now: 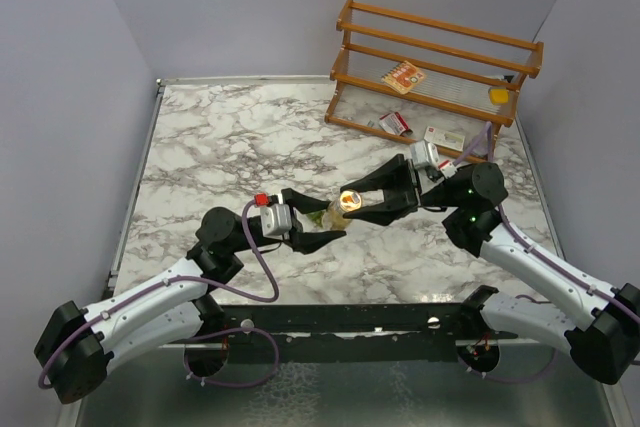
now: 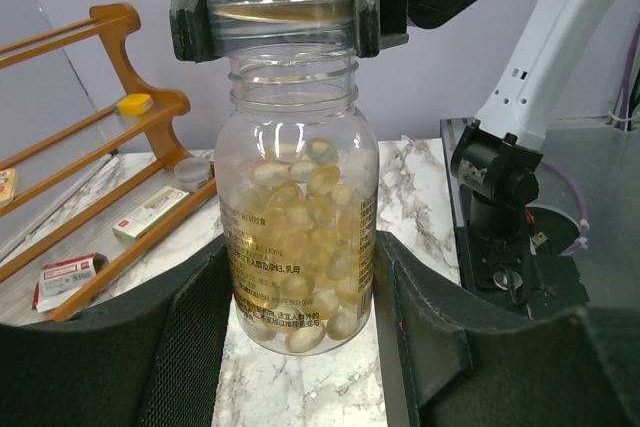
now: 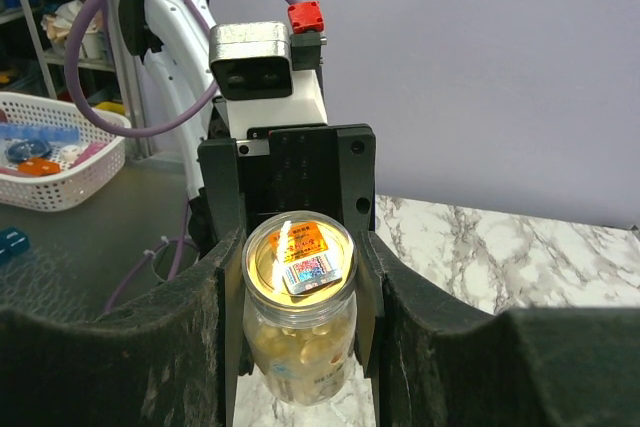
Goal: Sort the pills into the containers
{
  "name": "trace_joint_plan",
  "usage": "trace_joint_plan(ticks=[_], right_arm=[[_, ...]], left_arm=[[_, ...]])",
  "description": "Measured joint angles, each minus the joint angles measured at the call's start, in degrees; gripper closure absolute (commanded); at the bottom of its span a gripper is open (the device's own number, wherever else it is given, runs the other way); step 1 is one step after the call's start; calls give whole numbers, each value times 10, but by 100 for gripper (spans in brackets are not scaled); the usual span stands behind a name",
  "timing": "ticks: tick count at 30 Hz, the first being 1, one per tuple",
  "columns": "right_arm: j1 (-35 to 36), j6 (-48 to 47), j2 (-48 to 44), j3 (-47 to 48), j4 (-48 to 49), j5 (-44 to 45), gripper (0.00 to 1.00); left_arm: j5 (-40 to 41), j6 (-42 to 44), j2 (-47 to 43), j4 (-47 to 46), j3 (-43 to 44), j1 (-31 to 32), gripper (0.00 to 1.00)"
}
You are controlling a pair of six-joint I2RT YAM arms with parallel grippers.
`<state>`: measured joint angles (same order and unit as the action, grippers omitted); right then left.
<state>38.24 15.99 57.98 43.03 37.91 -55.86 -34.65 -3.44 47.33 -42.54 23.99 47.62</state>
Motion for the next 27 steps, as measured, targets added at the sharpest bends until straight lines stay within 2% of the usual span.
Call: trace_joint_plan(ticks=[27], right_arm=[[7,12,6,0,1,-1,99]], left_arm=[[-5,0,14,-16,0,0,100]])
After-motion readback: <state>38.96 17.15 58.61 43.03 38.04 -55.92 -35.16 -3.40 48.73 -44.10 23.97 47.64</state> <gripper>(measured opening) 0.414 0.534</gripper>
